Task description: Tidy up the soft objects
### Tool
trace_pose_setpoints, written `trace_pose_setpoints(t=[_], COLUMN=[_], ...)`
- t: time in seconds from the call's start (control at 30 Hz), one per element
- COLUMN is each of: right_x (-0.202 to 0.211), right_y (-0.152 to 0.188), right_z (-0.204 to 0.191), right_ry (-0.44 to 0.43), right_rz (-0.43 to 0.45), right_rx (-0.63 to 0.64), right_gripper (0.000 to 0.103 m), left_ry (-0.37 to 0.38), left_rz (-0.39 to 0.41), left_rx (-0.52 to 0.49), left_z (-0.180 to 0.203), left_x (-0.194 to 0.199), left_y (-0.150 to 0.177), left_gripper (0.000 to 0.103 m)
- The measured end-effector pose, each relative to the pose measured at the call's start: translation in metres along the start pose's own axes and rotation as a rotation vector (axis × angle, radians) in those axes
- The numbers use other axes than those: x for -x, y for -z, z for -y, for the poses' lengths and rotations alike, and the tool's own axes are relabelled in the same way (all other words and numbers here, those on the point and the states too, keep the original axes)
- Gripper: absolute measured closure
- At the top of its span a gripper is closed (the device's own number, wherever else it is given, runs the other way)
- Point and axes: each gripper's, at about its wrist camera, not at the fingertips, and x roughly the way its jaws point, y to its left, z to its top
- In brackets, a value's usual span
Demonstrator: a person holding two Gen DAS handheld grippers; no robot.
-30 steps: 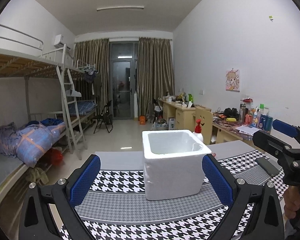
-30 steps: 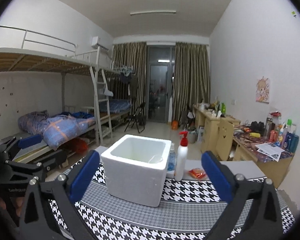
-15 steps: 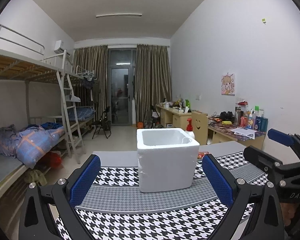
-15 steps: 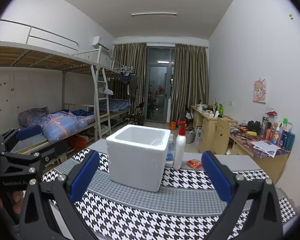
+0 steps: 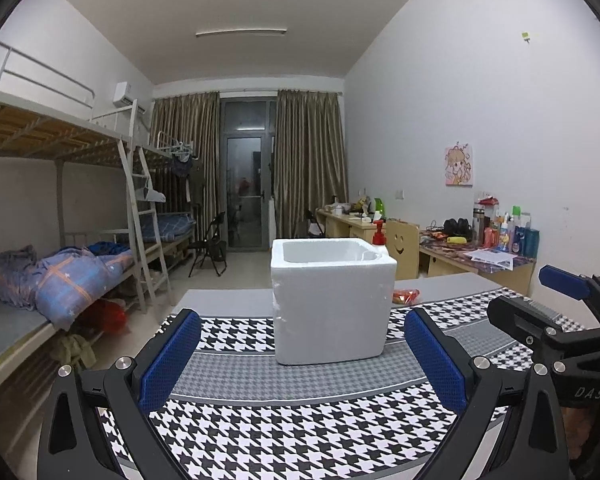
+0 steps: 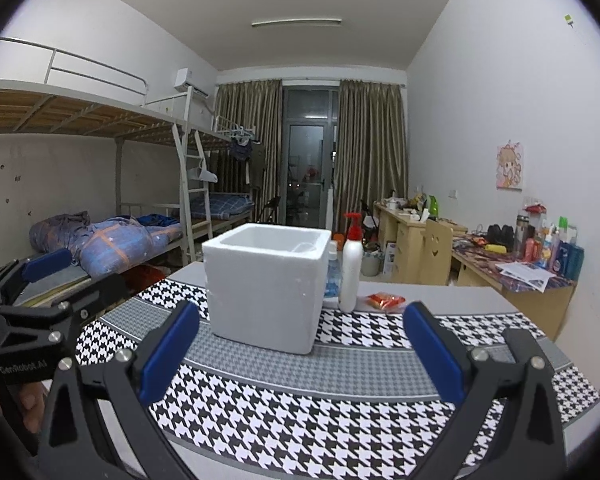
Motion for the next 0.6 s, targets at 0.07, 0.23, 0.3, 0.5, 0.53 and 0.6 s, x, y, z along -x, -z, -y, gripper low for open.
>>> trace_pose_setpoints(t=[0.07,0.23,0.3,0.5,0.53,0.6], right_x=[0.000,0.003,0.003,0.002,0.001,0.001], right_y=[0.004,0.012,0.014,0.020,0.021,0.021], right_z=[0.000,0.001,0.003,0.005,0.006,0.007], right_ry=[0.008,0.024,0.025,0.027,0.027,0.025], right_rz=[-0.003,-0.006,-0.010,-0.026,-0.027,-0.026], right_rx=[0.000,0.002,-0.001,-0.008,-0.010,-0.011], right_gripper=[0.000,0.000,0.000,0.000,0.000,0.000], left_ry=[0.006,0.017,0.018,0.030,0.028,0.024], left_rz=[-0.004,-0.018,-0.024,-0.051,-0.052,-0.051], left_rx=[-0.006,0.006,0.014,0.018,0.015,0.011], left_z=[0.001,0.000,-0.001,0.002,0.003,0.003], left_x=[0.001,0.001,0.001,-0.001,-0.001,0.000], left_y=[0.003,0.008,0.010,0.014,0.013,0.013], left_gripper=[0.001,0.001,0.001,0.001,0.001,0.001])
